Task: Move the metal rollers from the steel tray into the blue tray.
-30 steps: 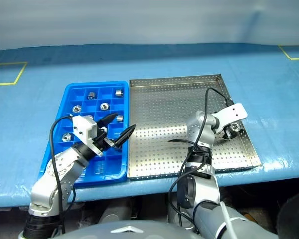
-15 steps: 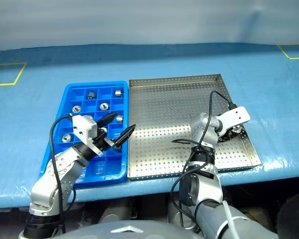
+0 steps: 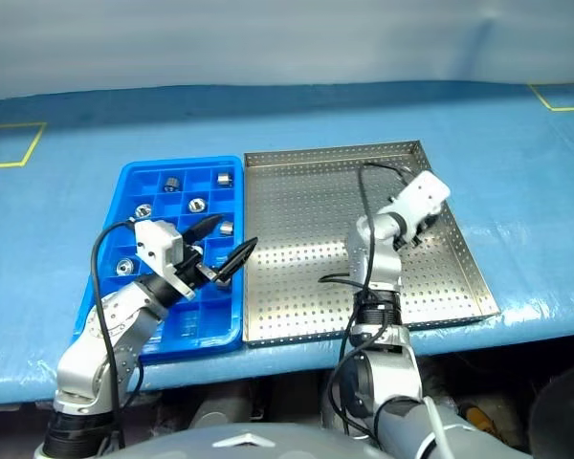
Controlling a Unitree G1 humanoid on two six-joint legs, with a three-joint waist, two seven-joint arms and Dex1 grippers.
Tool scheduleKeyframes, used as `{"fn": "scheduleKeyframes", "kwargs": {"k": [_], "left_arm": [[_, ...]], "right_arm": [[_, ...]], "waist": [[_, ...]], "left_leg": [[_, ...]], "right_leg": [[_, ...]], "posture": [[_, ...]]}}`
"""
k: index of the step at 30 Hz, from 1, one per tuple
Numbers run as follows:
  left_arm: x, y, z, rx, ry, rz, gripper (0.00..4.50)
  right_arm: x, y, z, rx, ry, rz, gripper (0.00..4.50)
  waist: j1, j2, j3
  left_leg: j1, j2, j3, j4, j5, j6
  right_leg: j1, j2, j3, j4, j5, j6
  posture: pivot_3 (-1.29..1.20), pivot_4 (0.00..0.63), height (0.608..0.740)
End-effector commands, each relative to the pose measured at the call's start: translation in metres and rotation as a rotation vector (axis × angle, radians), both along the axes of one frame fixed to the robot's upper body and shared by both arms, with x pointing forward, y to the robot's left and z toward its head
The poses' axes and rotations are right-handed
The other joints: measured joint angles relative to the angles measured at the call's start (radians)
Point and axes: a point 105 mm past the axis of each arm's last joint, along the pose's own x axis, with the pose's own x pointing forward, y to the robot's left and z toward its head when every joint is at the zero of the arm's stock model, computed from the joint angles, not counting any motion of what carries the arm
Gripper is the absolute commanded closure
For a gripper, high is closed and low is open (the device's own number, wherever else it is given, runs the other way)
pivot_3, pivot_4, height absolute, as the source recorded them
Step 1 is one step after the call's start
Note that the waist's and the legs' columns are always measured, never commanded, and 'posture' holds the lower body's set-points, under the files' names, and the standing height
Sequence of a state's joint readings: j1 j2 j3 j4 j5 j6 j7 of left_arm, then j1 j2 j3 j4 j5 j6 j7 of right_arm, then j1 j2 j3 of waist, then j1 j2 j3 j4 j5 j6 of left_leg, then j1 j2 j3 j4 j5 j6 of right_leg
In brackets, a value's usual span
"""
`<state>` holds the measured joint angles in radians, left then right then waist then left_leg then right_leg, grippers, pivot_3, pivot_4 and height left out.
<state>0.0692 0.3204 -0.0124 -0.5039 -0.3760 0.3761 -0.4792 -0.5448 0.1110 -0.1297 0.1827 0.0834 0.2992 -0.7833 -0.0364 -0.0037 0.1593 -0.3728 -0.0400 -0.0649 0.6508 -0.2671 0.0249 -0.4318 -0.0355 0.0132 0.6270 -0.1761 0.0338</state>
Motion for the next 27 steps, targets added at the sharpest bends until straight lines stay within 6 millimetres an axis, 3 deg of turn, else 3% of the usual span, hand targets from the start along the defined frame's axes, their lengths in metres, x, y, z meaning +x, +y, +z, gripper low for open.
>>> {"fn": "scheduleKeyframes", "kwargs": {"k": [1, 6, 8, 11, 14, 17, 19, 27], "left_arm": [[-0.006, 0.009, 0.016, 0.001, -0.077, 0.033, 0.00], [-0.017, 0.029, 0.016, 0.013, -0.085, 0.120, 0.00], [-0.024, 0.038, 0.014, 0.029, -0.081, 0.145, 0.00], [-0.037, 0.050, 0.013, 0.042, -0.078, 0.175, 0.00], [-0.044, 0.058, 0.011, 0.062, -0.077, 0.191, 0.00], [-0.060, 0.072, 0.005, 0.096, -0.058, 0.222, 0.00], [-0.068, 0.080, 0.000, 0.083, -0.026, 0.262, 0.00], [-0.080, 0.082, -0.012, 0.098, 0.009, 0.270, 0.00]], "right_arm": [[0.003, 0.055, 0.032, -0.076, -0.101, 0.366, 2.82], [-0.012, 0.121, 0.045, -0.107, -0.117, 0.864, 2.82], [-0.026, 0.148, 0.050, -0.139, -0.138, 1.105, 2.82], [-0.050, 0.174, 0.046, -0.188, -0.116, 1.369, 2.82], [-0.068, 0.186, 0.042, -0.249, -0.093, 1.547, 2.82], [-0.107, 0.203, 0.028, -0.289, -0.022, 1.855, 2.82], [-0.123, 0.208, 0.019, -0.275, 0.035, 1.972, 2.82], [-0.162, 0.209, -0.010, -0.314, 0.237, 2.186, 2.82]], "waist": [[0.004, 0.000, 0.000], [0.026, 0.000, 0.000], [0.033, 0.000, 0.000], [0.047, 0.000, 0.000], [0.062, -0.001, 0.001], [0.075, -0.001, 0.001], [0.076, -0.002, 0.001], [0.116, -0.003, 0.001]], "left_leg": [[0.000, 0.000, -0.001, 0.000, 0.000, 0.000], [-0.001, -0.001, -0.002, 0.000, 0.000, 0.000], [-0.001, -0.001, -0.003, 0.000, 0.000, 0.000], [-0.001, -0.001, -0.004, 0.000, 0.000, 0.000], [-0.002, -0.001, -0.004, 0.000, 0.000, 0.000], [-0.002, -0.001, -0.005, 0.001, 0.000, 0.000], [-0.003, -0.001, -0.005, 0.001, -0.001, 0.000], [-0.005, -0.002, -0.012, 0.003, -0.002, -0.001]], "right_leg": [[0.000, 0.000, 0.000, 0.000, 0.000, 0.000], [0.000, -0.001, -0.001, -0.001, 0.000, 0.000], [0.000, -0.001, -0.002, -0.001, -0.001, 0.000], [0.000, -0.001, -0.003, -0.002, -0.003, 0.002], [0.000, -0.002, -0.005, -0.001, -0.006, -0.002], [0.000, -0.003, -0.006, -0.002, -0.007, -0.002], [0.000, -0.005, -0.008, -0.002, -0.008, -0.003], [0.002, -0.008, -0.017, -0.002, -0.010, -0.004]], "posture": [[0.10, 0.150, 0.740], [0.15, 0.150, 0.740], [0.17, 0.150, 0.740], [0.20, 0.150, 0.740], [0.20, 0.150, 0.740], [0.24, 0.150, 0.740], [0.25, 0.150, 0.740], [0.28, 0.150, 0.740]]}}
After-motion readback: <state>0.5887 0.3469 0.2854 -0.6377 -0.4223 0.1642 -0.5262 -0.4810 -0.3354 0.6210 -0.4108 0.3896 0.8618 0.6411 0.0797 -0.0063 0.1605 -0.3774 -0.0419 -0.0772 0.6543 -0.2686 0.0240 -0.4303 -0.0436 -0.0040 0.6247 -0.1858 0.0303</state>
